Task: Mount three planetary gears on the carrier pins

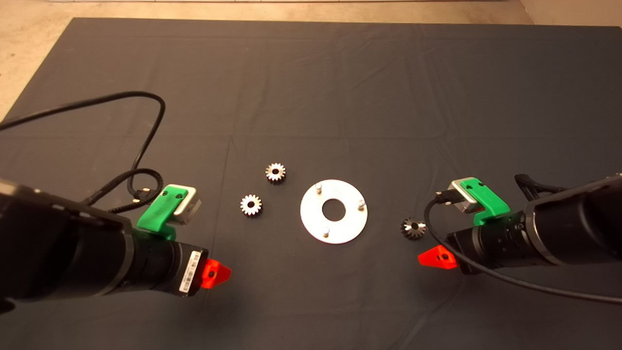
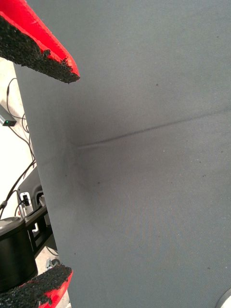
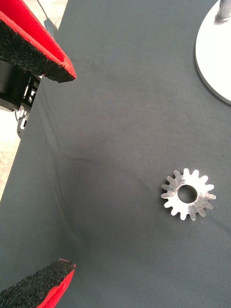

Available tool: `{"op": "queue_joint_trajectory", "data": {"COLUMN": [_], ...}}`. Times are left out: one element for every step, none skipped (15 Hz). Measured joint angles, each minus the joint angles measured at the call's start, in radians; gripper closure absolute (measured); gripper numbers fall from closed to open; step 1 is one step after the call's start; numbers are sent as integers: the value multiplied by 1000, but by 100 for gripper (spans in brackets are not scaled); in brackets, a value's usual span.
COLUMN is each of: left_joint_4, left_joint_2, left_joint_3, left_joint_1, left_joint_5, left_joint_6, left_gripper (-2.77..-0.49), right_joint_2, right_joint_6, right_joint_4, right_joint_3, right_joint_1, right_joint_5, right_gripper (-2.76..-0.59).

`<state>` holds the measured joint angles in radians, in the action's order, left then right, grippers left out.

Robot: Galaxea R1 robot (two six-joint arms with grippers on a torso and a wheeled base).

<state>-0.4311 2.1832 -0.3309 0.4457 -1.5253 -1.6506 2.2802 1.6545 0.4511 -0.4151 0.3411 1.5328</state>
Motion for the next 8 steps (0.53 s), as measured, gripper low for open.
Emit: {"op": "queue_joint_trajectory", "data": {"left_joint_4": [0, 0, 0, 0, 0, 0, 0, 0], "left_joint_2": [0, 0, 0, 0, 0, 0, 0, 0], "left_joint_3": [0, 0, 0, 0, 0, 0, 0, 0], "left_joint_1": [0, 0, 0, 0, 0, 0, 0, 0], "left_joint_5": [0, 0, 0, 0, 0, 0, 0, 0], "left_joint_6": [-2, -2, -2, -2, -2, -2, -2, -2], "left_gripper": [-275, -275, -275, -275, -275, -275, -275, -275], "right_joint_2": [0, 0, 0, 0, 0, 0, 0, 0], "right_joint_6": [0, 0, 0, 0, 0, -1, -8, -17], "right_joint_4": [0, 0, 0, 0, 0, 0, 0, 0], "right_joint_3": [0, 0, 0, 0, 0, -3, -14, -32], "right_joint_1": [0, 0, 0, 0, 0, 0, 0, 0], "right_joint_5": [0, 0, 0, 0, 0, 0, -1, 0], "right_gripper": [-275, -275, -275, -275, -275, -275, -275, -275]}}
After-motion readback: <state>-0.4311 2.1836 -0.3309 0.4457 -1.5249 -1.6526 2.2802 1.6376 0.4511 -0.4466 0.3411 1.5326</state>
